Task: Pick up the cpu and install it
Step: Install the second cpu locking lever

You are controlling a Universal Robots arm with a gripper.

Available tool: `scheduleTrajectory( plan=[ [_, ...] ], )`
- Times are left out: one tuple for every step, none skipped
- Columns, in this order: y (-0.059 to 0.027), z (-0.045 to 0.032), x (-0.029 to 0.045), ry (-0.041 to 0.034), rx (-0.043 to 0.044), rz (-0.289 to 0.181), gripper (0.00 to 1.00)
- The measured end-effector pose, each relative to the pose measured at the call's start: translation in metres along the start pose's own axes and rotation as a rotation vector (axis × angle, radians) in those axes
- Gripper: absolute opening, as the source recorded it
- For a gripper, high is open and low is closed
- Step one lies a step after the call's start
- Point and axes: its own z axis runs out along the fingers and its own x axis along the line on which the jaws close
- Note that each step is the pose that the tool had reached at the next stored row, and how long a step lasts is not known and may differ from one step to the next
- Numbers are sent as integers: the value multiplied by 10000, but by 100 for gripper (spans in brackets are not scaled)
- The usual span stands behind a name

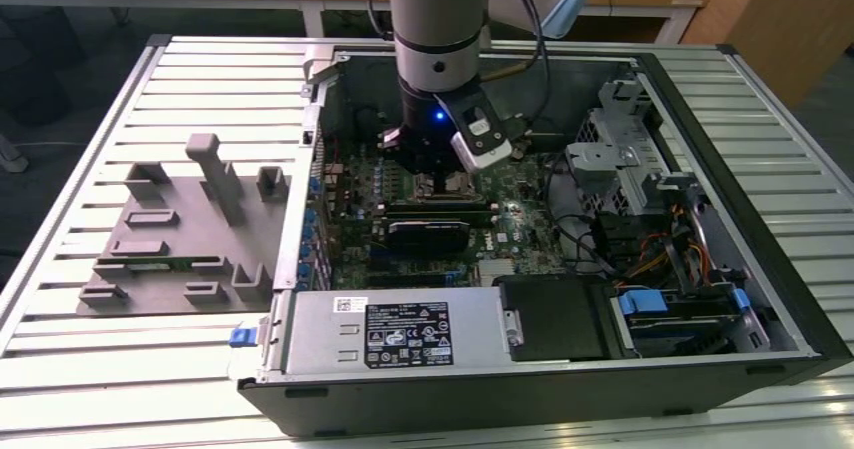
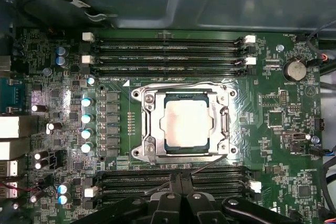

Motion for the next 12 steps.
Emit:
scheduleTrajectory(
  plan=[
    [-2, 8, 1, 0, -1, 1, 11],
    [-4, 12, 3, 0, 1, 1, 11],
    [-4, 12, 2, 1, 5, 1, 11],
    [-4, 13, 2, 1, 10, 0, 11],
    [-4, 13, 2, 1, 11, -1, 11],
    [-4, 15, 6, -1, 11, -2, 11],
    [-8, 16, 14, 0, 10, -1, 11],
    [-11, 19, 24, 0, 9, -1, 11],
    [-14, 22, 36, -1, 8, 0, 11],
    [-18, 26, 47, 0, 8, -1, 11],
    [-21, 31, 57, -1, 8, -1, 11],
    [-23, 36, 67, -1, 5, 0, 11]
  ],
)
